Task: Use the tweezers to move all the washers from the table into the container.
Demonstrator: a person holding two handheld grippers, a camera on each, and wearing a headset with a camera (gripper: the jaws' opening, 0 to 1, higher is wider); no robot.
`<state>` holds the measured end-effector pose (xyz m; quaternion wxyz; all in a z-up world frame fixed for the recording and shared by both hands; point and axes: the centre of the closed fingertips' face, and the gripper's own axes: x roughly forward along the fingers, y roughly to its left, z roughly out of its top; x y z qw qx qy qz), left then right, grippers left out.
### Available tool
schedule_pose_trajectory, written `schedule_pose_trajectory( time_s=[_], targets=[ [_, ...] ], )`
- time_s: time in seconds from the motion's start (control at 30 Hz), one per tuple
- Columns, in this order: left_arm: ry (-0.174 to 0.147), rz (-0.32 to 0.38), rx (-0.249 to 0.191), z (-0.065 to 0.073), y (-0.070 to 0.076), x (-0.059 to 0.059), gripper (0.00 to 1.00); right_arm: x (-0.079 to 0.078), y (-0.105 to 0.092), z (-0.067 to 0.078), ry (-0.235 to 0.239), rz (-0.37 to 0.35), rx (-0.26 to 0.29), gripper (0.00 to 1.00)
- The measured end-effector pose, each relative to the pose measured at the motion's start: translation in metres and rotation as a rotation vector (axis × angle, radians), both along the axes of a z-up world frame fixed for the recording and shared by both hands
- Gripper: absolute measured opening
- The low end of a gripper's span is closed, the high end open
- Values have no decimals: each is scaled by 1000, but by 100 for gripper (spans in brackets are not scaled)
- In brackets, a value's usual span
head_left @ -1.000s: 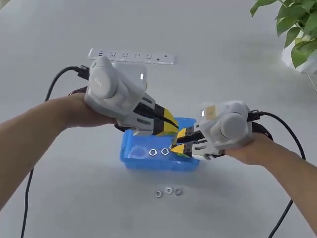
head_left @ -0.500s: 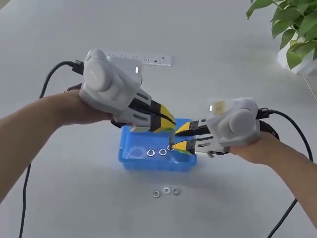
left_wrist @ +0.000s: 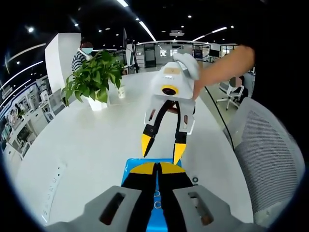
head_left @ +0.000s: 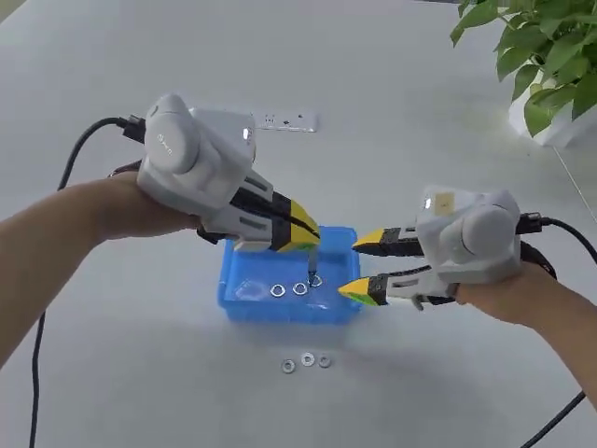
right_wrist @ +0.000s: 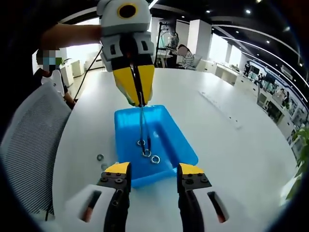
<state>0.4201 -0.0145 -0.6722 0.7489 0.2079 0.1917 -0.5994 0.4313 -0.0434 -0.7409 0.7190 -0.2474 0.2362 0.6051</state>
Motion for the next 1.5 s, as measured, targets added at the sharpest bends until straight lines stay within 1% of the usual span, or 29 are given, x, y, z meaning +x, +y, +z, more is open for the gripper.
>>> schedule_pose_trajectory(
  time_s=[0.07,0.27,0.37,0.43,0.63,0.73,0.83,0.93,1.07,1.1,1.13,1.27,1.5],
  targets=[
    [-1,0,0,1,0,-1,5,-1,-4,0,0,-15,-10,43],
    [-4,6,2,6,3,-3,4,-5,-18,4,12,-64,-11,54],
    [-9,9,0,10,4,-4,4,-6,-24,7,25,-97,0,60],
    [-11,10,1,12,5,-4,4,-8,-28,8,23,-107,-3,63],
    [-17,12,5,18,6,-7,4,-12,-38,13,32,-152,16,74],
    [-18,13,5,21,8,-10,4,-14,-41,16,33,-162,22,75],
    [-19,15,7,24,9,-12,4,-17,-45,17,38,-176,28,79],
    [-21,18,10,26,11,-15,4,-18,-48,19,39,-201,40,86],
    [-22,16,14,28,12,-19,4,-22,-52,16,27,-217,37,97],
    [-23,17,13,28,12,-20,4,-21,-54,16,21,-233,41,100],
    [-23,17,14,29,12,-20,4,-20,-55,17,18,-238,42,100],
    [-21,16,13,31,12,-24,4,-26,-59,19,26,-248,53,100],
    [-17,16,9,31,11,-34,4,-31,-60,22,22,-251,62,100]
  ],
)
